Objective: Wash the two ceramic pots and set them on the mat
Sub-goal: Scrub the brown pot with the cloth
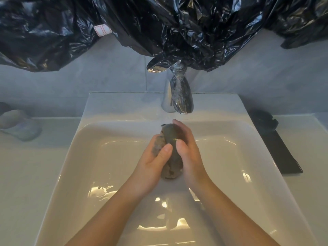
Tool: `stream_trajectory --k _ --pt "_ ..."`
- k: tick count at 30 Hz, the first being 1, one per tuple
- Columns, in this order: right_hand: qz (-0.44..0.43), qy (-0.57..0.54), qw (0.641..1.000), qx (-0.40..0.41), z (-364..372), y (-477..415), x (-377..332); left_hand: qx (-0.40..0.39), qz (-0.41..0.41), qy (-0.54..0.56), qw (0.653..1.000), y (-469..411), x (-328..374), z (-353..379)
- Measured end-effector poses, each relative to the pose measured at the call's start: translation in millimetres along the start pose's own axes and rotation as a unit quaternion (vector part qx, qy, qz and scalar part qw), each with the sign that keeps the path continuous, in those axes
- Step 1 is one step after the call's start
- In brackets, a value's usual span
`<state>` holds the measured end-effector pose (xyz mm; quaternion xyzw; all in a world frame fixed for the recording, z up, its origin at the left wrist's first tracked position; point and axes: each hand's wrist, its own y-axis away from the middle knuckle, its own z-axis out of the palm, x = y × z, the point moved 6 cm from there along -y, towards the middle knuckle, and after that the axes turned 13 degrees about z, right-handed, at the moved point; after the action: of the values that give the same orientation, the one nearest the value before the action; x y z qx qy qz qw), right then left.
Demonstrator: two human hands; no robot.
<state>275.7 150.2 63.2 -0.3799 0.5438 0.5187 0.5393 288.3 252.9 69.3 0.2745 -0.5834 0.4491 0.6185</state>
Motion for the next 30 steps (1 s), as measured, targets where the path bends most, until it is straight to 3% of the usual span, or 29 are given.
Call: stream_trajectory --k 3,5,7,9,12,14,17,20,26,30 --pt "0.232 -0.17 0.956 -0.063 5 2 15 -0.07 0.056 -0.123 0.988 -1 6 0" --pt "0.292 -0.216 0.928 -0.089 4 3 15 -0.136 0.08 -0.227 0.961 2 5 4" --pt "0.307 -0.235 0.92 -0.063 -1 4 18 -0.169 0.082 -0.275 0.943 6 2 10" --pt "0.274 -0.187 0.943 -0.022 -4 4 21 -0.151 0.045 -0.204 0.966 8 -2 16" --pt "0.056 -0.034 0.997 0.045 -8 1 7 -0.047 -0.034 -0.014 0.998 8 -2 13" --pt "-0.061 0.056 0.996 0.041 -6 3 -3 0.038 -0.072 0.086 0.993 6 -2 7" --pt "-0.131 0.131 0.982 0.039 -8 3 -7 0.138 -0.128 0.209 0.96 6 -2 7" --pt "-0.106 0.094 0.989 0.035 -12 1 -6 0.167 -0.152 0.233 0.946 5 -3 12" --pt "-0.035 -0.039 0.999 -0.003 -8 2 -2 0.201 -0.111 0.207 0.951 7 0 9" --pt "0.059 -0.176 0.982 -0.036 -1 0 6 0.254 -0.056 0.099 0.961 11 2 -4"
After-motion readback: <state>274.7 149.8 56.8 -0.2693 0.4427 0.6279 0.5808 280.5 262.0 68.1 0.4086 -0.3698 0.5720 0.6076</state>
